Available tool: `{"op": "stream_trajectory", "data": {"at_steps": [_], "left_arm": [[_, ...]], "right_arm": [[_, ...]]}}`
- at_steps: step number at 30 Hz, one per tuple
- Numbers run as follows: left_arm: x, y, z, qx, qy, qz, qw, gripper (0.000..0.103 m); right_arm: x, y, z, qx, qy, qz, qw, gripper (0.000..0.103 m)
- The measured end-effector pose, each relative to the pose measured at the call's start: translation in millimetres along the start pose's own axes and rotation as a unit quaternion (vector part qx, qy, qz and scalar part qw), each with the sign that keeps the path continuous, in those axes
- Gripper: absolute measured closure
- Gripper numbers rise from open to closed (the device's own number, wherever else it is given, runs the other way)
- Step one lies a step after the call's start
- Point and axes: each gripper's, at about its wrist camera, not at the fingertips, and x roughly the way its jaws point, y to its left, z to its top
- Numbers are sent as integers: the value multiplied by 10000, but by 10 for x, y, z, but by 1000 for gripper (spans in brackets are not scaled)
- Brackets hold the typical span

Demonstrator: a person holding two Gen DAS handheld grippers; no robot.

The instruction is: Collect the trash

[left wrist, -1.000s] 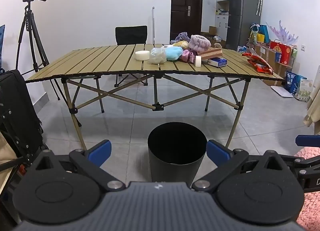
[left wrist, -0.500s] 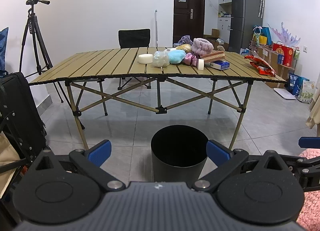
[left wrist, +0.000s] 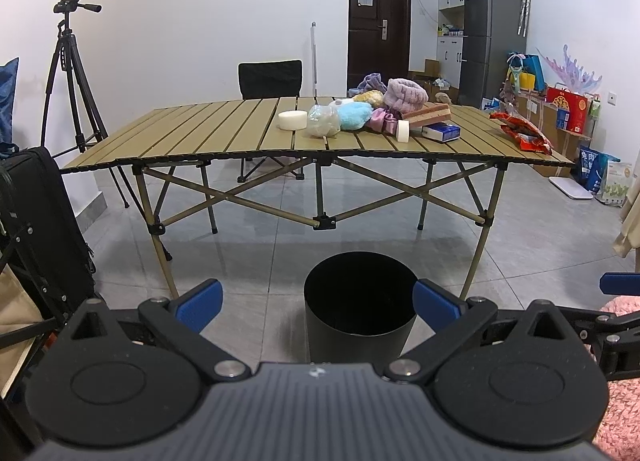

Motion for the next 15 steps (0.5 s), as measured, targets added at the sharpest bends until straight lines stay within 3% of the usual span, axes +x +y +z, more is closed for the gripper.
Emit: {"op": "stream_trajectory", "data": {"at_steps": [15], "left_arm": [[-14,-6,22,12,-16,-2,10000,0]], "right_arm": [[11,-53,56,23,-24,-5,10000,0]]}}
